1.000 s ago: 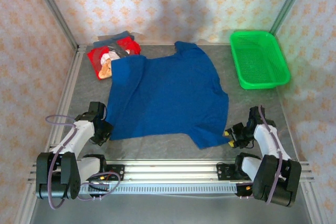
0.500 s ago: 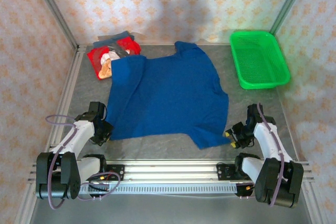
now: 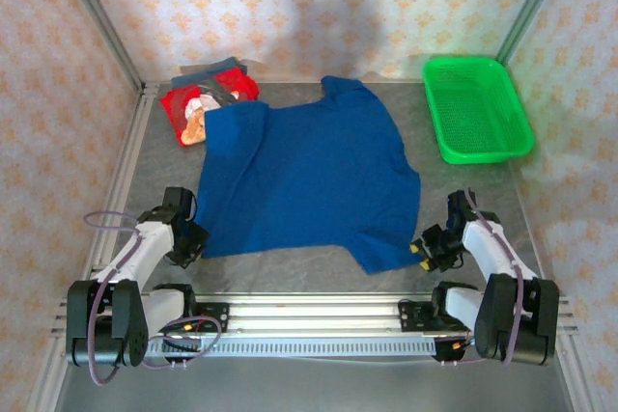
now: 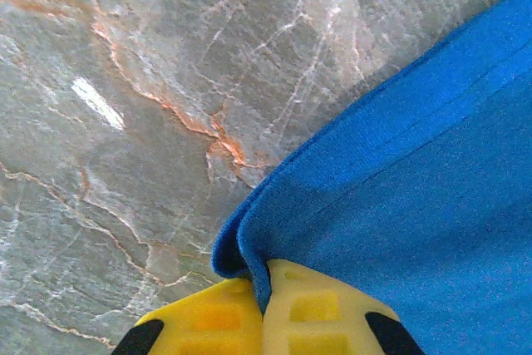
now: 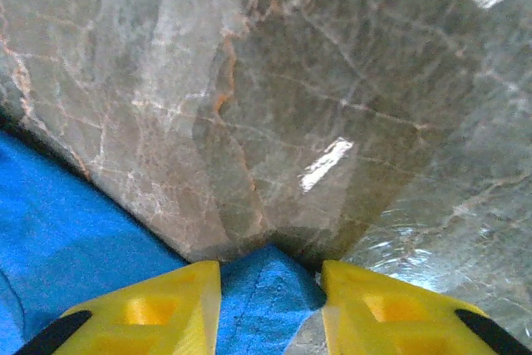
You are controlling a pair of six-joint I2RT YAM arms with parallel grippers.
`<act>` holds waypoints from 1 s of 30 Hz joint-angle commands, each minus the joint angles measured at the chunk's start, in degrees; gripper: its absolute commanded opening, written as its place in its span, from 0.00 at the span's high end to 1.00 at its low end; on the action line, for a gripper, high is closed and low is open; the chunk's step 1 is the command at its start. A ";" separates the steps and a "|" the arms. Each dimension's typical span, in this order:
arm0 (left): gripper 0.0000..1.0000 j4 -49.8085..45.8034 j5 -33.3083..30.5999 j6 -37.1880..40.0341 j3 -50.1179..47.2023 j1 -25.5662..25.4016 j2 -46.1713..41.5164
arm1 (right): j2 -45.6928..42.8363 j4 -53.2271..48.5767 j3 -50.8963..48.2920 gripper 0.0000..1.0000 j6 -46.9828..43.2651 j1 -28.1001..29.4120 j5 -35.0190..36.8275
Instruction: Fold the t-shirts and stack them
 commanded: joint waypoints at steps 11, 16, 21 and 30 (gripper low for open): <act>1.00 19.04 5.34 1.22 -5.15 0.13 -1.44 | -1.01 -0.60 3.66 1.00 0.62 0.80 3.17; 1.00 8.85 4.47 2.70 -2.09 0.15 -9.18 | -6.87 -10.70 8.58 1.00 -1.82 0.86 4.02; 1.00 3.33 5.51 1.34 -0.79 -0.36 -14.85 | -11.91 -16.62 11.83 1.00 -1.36 1.53 2.67; 1.00 -2.73 3.33 2.60 7.96 -0.91 -18.05 | -8.75 -15.33 19.83 1.00 1.12 7.04 3.50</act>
